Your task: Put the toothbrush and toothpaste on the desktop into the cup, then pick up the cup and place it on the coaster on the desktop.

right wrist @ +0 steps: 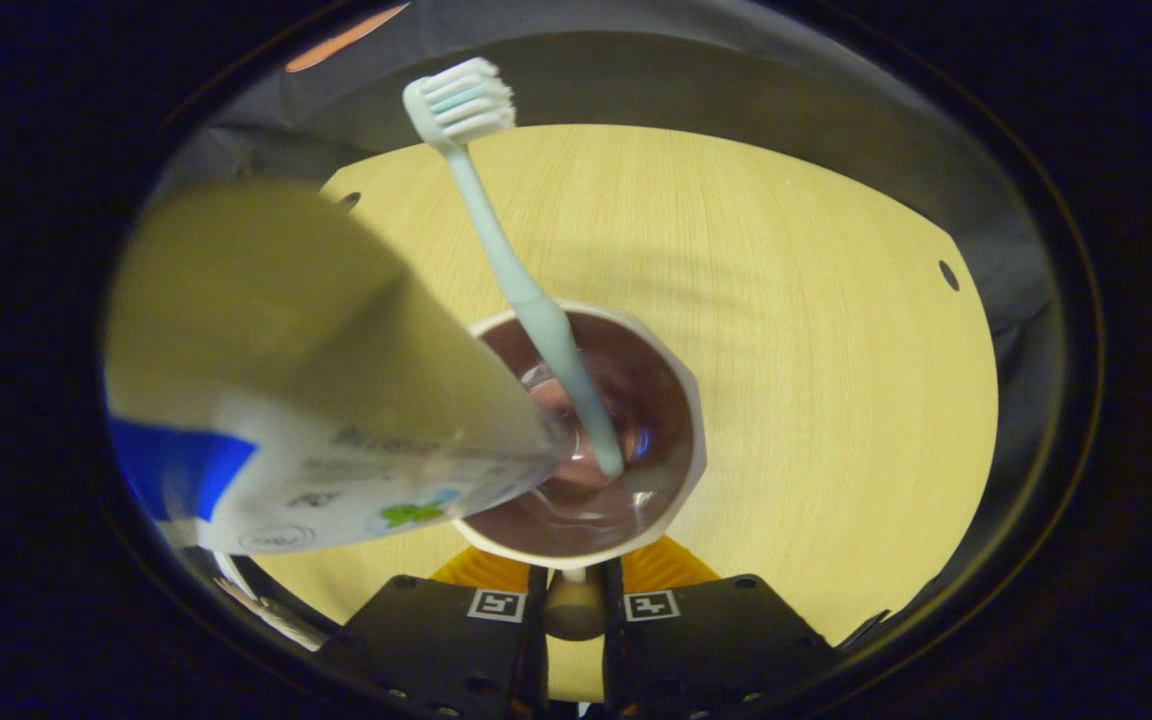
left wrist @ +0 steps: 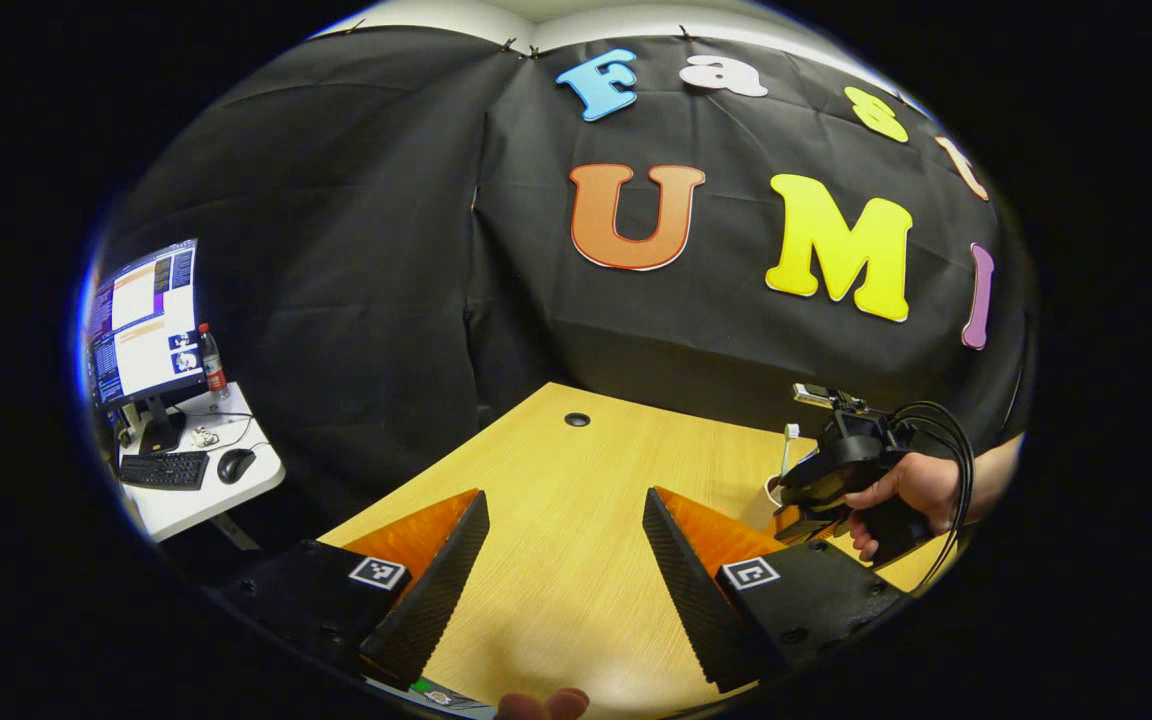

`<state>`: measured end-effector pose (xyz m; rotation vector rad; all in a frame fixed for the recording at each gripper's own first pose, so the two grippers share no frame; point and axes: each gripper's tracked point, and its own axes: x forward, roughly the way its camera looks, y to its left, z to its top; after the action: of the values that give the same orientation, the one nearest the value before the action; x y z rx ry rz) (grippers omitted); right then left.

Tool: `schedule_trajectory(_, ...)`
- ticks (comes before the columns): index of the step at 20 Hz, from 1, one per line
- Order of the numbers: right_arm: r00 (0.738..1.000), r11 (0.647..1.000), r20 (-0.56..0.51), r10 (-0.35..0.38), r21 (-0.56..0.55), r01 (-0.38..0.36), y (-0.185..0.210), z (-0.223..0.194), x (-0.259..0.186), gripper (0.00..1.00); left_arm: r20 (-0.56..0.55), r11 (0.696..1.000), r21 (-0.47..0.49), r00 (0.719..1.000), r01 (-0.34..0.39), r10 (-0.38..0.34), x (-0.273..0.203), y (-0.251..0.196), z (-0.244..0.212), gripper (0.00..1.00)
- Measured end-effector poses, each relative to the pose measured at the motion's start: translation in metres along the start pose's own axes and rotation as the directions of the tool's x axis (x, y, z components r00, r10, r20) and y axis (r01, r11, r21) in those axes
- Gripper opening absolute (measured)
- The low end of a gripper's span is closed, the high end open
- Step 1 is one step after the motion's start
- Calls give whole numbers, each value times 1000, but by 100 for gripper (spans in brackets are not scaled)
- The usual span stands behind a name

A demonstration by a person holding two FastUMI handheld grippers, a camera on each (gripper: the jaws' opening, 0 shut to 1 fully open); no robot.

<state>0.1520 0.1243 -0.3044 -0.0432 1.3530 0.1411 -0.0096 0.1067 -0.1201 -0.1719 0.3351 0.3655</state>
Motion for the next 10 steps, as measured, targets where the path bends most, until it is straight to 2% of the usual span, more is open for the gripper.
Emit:
schedule_trajectory(3,999,1000,-46,-9,-4,9,6,-5,0,22,-11,1000,0,1000,-6,6,-1,4,-3,99)
schedule_trajectory(4,998,1000,-59,4,7,-4,12,-6,-3,27,-12,1000,3,1000,-6,6,-1,4,-3,98)
schedule_trajectory(5,999,1000,-47,14,8,-14,17,-2,-13,33,-10,1000,9,1000,-6,6,-1,4,-3,99)
schedule_trajectory(6,999,1000,-34,21,3,-21,20,-7,-10,48,-7,1000,15,1000,-5,5,-1,4,-3,98)
schedule_trajectory(8,1000,1000,-17,19,-6,-19,22,-5,-15,71,-12,1000,19,1000,4,-3,-1,1,-4,99)
schedule_trajectory(9,1000,1000,-16,21,-3,-21,23,-6,-16,67,-14,1000,22,1000,8,-8,-1,0,-4,99)
schedule_trajectory(10,1000,1000,-17,15,-1,-15,20,-7,-16,72,-12,1000,24,1000,13,-12,-2,-1,-3,99)
